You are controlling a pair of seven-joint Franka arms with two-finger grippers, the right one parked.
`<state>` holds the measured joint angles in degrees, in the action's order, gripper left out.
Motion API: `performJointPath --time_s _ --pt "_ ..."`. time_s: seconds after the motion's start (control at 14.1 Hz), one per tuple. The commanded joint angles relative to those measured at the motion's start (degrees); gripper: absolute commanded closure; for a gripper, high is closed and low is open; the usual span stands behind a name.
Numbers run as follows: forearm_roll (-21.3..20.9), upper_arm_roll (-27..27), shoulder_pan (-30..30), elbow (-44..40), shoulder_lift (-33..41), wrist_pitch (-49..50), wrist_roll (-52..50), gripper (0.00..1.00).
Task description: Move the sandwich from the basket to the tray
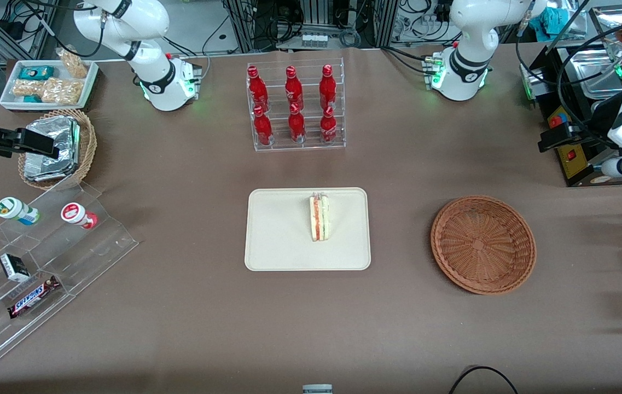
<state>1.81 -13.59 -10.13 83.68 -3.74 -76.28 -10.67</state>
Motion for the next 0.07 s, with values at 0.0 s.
performJointPath --time_s 0.0 --pt "-0.84 -1.97 -1.65 -0.36 0.49 -0.62 -0.58 0.0"
